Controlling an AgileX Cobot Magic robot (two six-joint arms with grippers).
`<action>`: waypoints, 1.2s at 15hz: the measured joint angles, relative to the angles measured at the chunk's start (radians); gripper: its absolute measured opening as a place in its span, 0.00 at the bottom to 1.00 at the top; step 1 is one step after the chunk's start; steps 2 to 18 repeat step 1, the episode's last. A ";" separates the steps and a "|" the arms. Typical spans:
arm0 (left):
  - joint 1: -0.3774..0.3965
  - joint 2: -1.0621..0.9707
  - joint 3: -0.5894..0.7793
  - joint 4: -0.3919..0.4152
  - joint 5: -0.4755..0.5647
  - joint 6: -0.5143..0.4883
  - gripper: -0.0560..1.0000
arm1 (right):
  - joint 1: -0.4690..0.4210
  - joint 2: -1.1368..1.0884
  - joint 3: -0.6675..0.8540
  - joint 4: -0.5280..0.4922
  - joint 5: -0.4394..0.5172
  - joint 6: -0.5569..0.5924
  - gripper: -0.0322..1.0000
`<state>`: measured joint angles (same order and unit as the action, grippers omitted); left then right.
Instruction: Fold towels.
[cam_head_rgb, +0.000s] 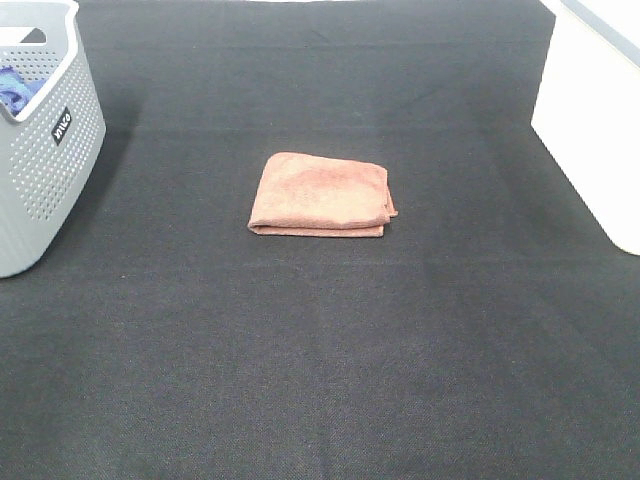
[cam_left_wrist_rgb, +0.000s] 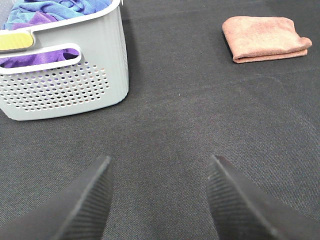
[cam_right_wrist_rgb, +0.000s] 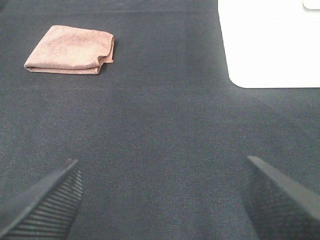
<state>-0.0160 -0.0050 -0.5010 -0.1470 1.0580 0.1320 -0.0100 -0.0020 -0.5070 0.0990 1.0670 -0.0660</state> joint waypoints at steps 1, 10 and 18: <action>0.000 0.000 0.000 0.000 0.000 0.000 0.57 | 0.000 0.000 0.000 0.000 0.000 0.000 0.81; 0.000 0.000 0.000 0.000 0.000 0.000 0.57 | 0.000 0.000 0.000 0.000 0.000 0.000 0.81; 0.000 0.000 0.000 0.000 0.000 0.000 0.57 | 0.000 0.000 0.000 0.000 0.000 0.000 0.81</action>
